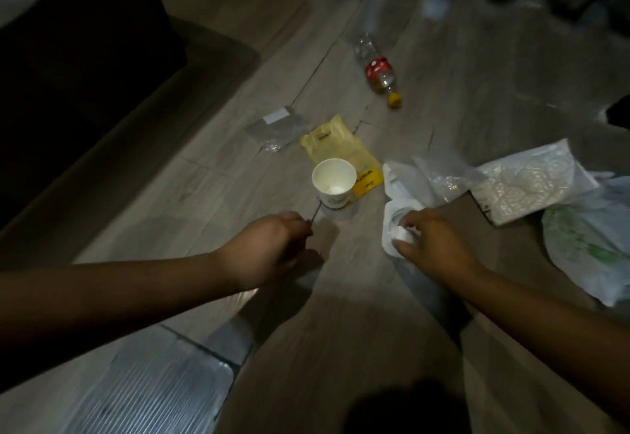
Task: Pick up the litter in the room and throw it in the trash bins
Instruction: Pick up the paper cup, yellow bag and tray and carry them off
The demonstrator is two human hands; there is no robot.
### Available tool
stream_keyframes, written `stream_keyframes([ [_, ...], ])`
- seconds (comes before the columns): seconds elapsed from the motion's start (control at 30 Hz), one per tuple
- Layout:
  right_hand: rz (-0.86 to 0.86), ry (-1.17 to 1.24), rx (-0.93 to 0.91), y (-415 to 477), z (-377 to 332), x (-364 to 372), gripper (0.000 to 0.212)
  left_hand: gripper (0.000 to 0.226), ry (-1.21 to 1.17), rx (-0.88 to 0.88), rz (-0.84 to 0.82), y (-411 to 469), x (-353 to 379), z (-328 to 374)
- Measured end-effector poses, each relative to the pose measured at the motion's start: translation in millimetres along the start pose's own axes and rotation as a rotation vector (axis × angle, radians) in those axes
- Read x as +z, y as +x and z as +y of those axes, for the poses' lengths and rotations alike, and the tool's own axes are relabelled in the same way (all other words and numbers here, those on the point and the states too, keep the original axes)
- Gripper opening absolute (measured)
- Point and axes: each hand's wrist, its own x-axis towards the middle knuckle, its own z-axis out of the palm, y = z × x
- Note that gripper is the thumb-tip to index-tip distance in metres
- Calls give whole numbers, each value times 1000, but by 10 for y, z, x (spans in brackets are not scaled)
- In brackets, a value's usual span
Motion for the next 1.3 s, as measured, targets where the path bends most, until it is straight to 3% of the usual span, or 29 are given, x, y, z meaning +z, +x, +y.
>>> stream_keyframes([
  [0.13,-1,-33,58,82,144,64,30,37,122,33,168,493,-110,57],
  [0.3,-60,-75,78,88,265,186,37,47,293,-33,221,899,-92,4],
  [0.63,-81,-122,55,65,310,197,43,35,295,-194,115,1186,-6,10],
  [0.77,-16,-120,28,82,276,179,63,30,224,-170,150,1146,-12,-26],
  [0.93,52,-116,23,225,331,96,102,24,249,-133,158,1086,-96,-39],
  [1.1,-138,-226,77,446,453,109,140,23,293,-142,166,1012,-142,-72],
  [1.2,-284,-198,101,482,475,211,148,22,307,-170,130,999,-148,-87],
  [1.3,-260,-156,105,479,466,292,146,19,302,-187,121,1000,-124,-89],
])
